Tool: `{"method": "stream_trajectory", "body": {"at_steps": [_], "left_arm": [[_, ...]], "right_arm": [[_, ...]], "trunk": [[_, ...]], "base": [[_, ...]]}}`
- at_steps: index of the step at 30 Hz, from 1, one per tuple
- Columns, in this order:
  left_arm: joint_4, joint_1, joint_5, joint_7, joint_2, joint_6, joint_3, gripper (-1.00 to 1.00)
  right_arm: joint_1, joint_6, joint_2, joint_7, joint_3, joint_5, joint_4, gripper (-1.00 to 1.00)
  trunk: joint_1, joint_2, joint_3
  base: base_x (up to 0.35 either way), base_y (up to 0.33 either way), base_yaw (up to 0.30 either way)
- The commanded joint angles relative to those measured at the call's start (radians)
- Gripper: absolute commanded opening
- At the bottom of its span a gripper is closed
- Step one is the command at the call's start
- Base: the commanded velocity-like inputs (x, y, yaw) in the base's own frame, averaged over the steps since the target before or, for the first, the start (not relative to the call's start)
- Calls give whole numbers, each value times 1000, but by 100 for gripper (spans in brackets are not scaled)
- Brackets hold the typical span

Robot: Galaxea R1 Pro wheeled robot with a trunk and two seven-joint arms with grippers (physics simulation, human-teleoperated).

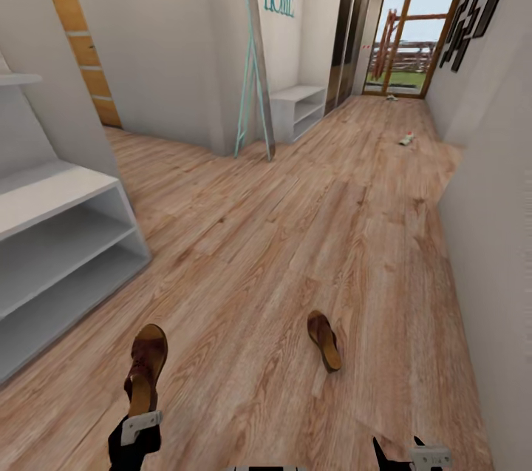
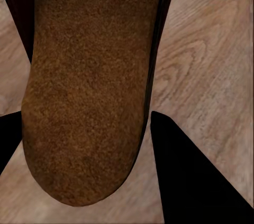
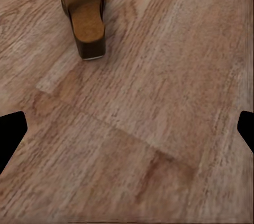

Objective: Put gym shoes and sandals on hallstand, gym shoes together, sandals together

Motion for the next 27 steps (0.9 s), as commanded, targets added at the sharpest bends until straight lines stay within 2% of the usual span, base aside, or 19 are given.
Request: {"method": "stream_trajectory", "body": {"at_steps": [1,10,16,21,24,25,26,27], "left_arm": [[2,-11,2,2,0,8,0,-100],[-7,-108,0,4,0,138,-2,-100],[-8,-198,0,4,3,248,-3,-100],[-11,-229,0,1,-3,278,-4,-100],[-25,-237,2,-3,-6,286,-12,-100],[-47,-240,3,-4,-7,292,-39,-100],[-59,-241,3,-5,-8,294,-51,-100],[-66,-242,3,-5,-8,296,-57,-100]], "right_arm": [[-1,-3,1,8,-6,3,1,100],[-1,-3,1,10,-4,5,-1,100],[-1,-2,1,12,1,8,-15,100],[-2,27,1,12,16,11,-72,100],[-21,138,1,13,43,12,-130,100],[-73,286,1,14,82,12,-191,100],[-107,357,1,14,107,11,-218,100],[-129,391,1,14,122,11,-230,100]], "trunk": [[0,0,0],[0,0,4],[0,0,5],[0,0,5],[0,0,5],[0,0,5],[0,0,5],[0,0,5]], "base": [[0,0,-228],[0,0,-229],[0,0,-55],[0,0,-11],[0,0,-3],[0,0,0],[29,0,0],[84,0,0]]}}
